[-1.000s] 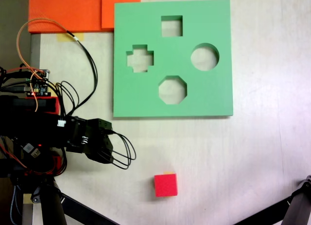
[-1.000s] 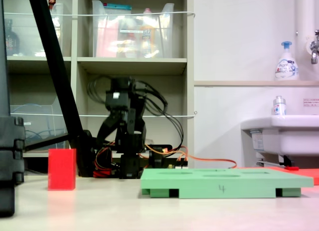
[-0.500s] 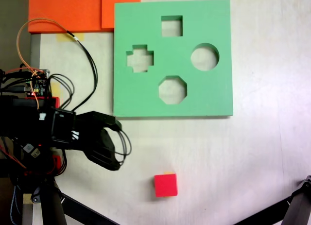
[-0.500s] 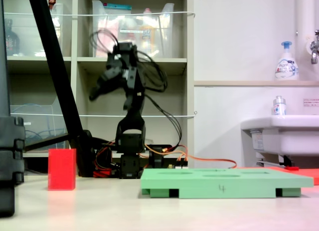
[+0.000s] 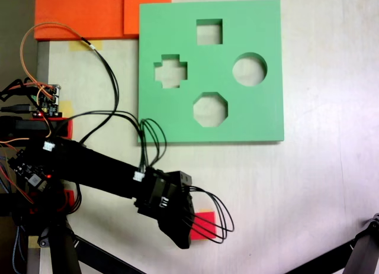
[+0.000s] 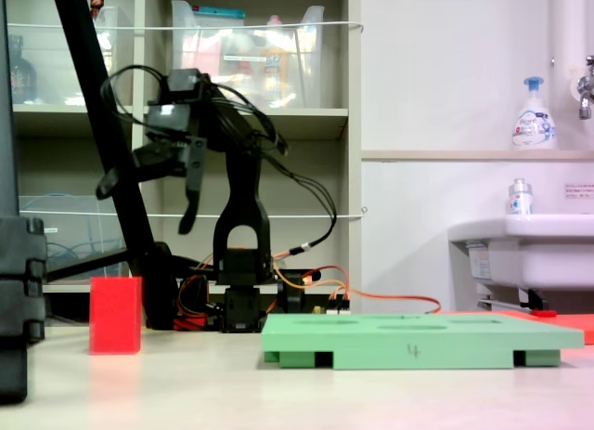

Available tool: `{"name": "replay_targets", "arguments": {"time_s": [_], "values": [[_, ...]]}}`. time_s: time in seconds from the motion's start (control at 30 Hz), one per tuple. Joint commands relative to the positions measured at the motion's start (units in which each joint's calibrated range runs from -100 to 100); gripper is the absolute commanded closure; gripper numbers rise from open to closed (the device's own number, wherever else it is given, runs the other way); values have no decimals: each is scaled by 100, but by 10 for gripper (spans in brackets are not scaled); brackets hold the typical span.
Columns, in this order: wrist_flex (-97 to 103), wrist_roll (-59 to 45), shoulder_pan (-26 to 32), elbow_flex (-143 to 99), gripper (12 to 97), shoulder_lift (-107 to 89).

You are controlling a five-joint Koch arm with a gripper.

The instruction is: Put the square block into the corresponding hole

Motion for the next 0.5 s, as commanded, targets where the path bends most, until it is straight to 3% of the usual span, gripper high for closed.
{"name": "replay_targets", "arguments": {"time_s": [0.0,0.47], "values": [[-215,-156,-93,429,347,503],[-215,-288,-264,599,347,2235]]}}
